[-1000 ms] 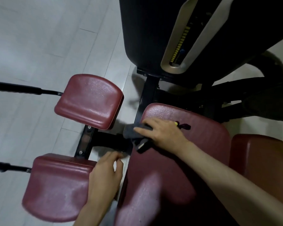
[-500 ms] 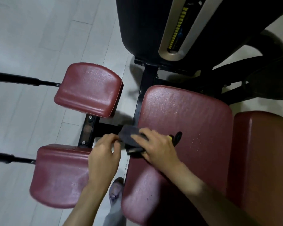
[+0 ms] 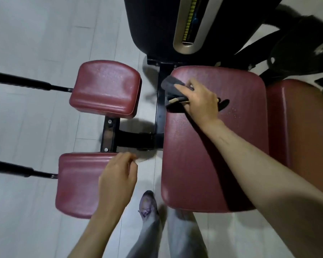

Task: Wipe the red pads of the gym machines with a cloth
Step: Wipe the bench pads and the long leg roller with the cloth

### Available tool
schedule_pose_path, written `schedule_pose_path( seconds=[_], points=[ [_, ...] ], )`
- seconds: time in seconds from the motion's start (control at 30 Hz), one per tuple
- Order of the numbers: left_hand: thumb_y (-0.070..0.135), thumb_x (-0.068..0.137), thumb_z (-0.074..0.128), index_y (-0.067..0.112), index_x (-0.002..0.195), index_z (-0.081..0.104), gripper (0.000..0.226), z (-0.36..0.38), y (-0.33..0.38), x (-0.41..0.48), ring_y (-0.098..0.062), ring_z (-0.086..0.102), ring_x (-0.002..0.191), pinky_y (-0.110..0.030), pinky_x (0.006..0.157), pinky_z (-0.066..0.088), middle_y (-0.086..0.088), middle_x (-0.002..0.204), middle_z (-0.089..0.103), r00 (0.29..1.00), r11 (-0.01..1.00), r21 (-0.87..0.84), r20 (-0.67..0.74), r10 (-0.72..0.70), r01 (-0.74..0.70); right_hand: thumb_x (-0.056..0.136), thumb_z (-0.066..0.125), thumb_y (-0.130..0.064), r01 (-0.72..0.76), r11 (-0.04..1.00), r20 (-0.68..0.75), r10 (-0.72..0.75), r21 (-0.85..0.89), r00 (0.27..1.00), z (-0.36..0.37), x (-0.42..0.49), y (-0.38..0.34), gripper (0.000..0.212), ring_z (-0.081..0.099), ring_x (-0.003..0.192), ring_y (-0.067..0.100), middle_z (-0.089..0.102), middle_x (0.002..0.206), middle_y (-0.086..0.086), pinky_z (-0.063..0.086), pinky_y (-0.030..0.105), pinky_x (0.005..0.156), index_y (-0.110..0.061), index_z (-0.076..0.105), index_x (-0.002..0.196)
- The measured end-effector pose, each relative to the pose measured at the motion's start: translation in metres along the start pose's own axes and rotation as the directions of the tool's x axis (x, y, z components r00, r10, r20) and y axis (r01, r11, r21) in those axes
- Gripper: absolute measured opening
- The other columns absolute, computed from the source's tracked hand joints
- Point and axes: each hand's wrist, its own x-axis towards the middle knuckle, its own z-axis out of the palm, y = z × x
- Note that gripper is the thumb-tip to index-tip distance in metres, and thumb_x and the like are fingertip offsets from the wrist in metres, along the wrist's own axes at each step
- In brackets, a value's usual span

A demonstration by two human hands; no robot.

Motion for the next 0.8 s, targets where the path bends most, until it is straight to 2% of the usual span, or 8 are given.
schedule_pose_path(
  seconds=[0.1,0.2,0.37,0.5,0.53,0.6,0.7,0.8],
  points=[
    [0.013,0.096,0.058,0.024,0.099,0.070,0.017,0.001,-0.003,-0.016,-0.010,0.058,0.082,-0.016,0.062,0.040,0.014,0.094,0.067,1.000,0.999,-0.027,-0.008,-0.025,0.025,0.075,0.083,-0.015,-0.010,0.993,0.059,0.003,0.116,0.998,-0.005,-0.061,-0.036,0.054,0.064,0.083,0.023,0.062,0.109,0.001,0.059,0.039,0.062,-0.026,0.069,0.126],
    [0.012,0.095,0.058,0.025,0.098,0.069,0.017,0.006,-0.003,-0.029,-0.012,0.059,0.081,-0.016,0.062,0.036,0.014,0.090,0.066,0.998,0.996,-0.060,0.002,-0.069,0.069,0.066,0.084,-0.018,0.108,0.973,0.189,-0.147,0.204,0.971,-0.024,-0.143,-0.070,0.060,0.063,0.082,0.021,0.064,0.114,-0.001,0.054,0.032,0.057,-0.027,0.070,0.123],
    [0.009,0.095,0.057,0.022,0.103,0.070,0.020,0.014,0.003,-0.040,-0.010,0.061,0.084,-0.029,0.069,0.049,0.015,0.095,0.065,1.000,0.994,-0.113,0.017,0.010,-0.008,0.076,0.076,-0.020,0.421,0.855,0.331,-0.508,0.303,0.795,-0.048,-0.248,-0.071,0.052,0.053,0.080,0.019,0.064,0.120,0.001,0.046,0.031,0.061,-0.024,0.066,0.127],
    [-0.008,0.088,0.058,0.022,0.103,0.069,0.036,0.018,0.001,-0.044,-0.013,0.060,0.081,-0.035,0.065,0.052,0.013,0.097,0.064,0.994,0.994,-0.085,0.079,0.072,-0.065,0.099,0.057,-0.013,0.682,0.653,0.330,-0.757,0.330,0.564,-0.050,-0.223,-0.046,0.035,0.052,0.084,0.018,0.063,0.123,0.000,0.049,0.031,0.063,-0.026,0.062,0.131],
    [-0.009,0.087,0.058,0.022,0.103,0.070,0.037,0.019,0.001,-0.043,-0.013,0.060,0.082,-0.034,0.065,0.051,0.013,0.097,0.064,0.993,0.994,-0.081,0.090,0.076,-0.069,0.102,0.054,-0.015,0.714,0.628,0.326,-0.776,0.310,0.540,-0.048,-0.205,-0.038,0.032,0.053,0.084,0.019,0.063,0.122,0.001,0.050,0.034,0.061,-0.027,0.062,0.131],
    [-0.008,0.088,0.058,0.023,0.103,0.070,0.036,0.020,0.003,-0.042,-0.012,0.057,0.082,-0.027,0.063,0.044,0.015,0.095,0.061,0.993,0.995,-0.073,0.096,0.073,-0.066,0.100,0.056,-0.019,0.660,0.710,0.292,-0.703,0.244,0.649,-0.044,-0.162,-0.016,0.031,0.055,0.084,0.022,0.064,0.121,0.003,0.051,0.035,0.055,-0.029,0.065,0.128],
    [-0.002,0.091,0.058,0.022,0.100,0.068,0.028,0.022,0.009,-0.036,-0.009,0.052,0.079,-0.019,0.061,0.036,0.018,0.090,0.054,0.991,0.994,-0.053,0.091,0.097,-0.093,0.088,0.060,-0.025,0.349,0.930,0.195,-0.366,0.119,0.910,-0.047,-0.101,0.013,0.037,0.063,0.091,0.027,0.064,0.118,0.004,0.057,0.037,0.058,-0.029,0.070,0.123],
    [0.004,0.094,0.055,0.024,0.094,0.063,0.021,0.024,0.017,-0.028,-0.013,0.050,0.076,-0.021,0.057,0.035,0.015,0.086,0.051,0.988,0.991,-0.031,0.083,0.129,-0.127,0.084,0.066,-0.024,0.091,0.994,0.142,-0.098,0.054,0.985,-0.045,-0.084,0.014,0.041,0.062,0.092,0.024,0.064,0.116,0.002,0.059,0.041,0.063,-0.027,0.070,0.125]
  ],
)
